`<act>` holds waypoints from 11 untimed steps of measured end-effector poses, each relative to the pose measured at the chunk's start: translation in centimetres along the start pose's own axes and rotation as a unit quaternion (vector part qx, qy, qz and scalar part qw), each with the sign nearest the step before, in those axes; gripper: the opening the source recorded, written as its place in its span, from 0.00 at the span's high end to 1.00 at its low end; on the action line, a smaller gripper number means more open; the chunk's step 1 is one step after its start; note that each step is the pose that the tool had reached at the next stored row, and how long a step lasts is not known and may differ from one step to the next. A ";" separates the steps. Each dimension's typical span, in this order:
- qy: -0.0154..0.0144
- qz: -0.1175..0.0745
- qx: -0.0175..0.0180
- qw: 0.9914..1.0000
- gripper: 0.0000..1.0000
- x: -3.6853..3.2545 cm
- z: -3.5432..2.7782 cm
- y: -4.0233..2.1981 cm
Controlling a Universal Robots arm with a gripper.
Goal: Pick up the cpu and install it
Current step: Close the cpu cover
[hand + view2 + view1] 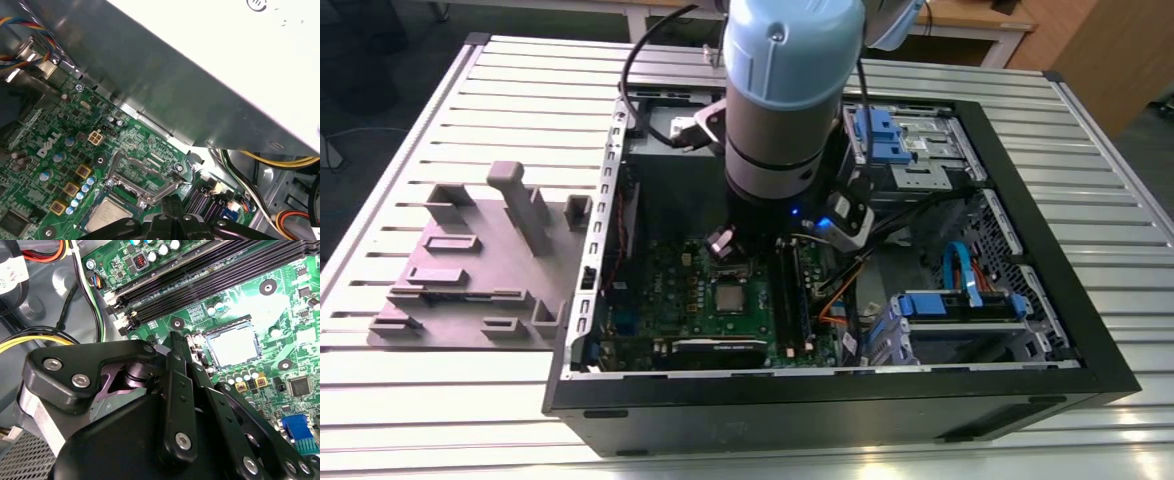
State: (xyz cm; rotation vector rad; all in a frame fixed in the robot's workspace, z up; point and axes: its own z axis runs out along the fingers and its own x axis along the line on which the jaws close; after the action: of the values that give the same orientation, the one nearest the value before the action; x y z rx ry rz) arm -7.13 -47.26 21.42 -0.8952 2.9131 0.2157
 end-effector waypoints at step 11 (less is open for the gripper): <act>0.000 0.000 0.000 1.000 0.90 0.02 -0.87 -0.16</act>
State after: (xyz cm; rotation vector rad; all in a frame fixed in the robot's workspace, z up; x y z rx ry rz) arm -7.08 -47.53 22.26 -0.8951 2.9129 0.2164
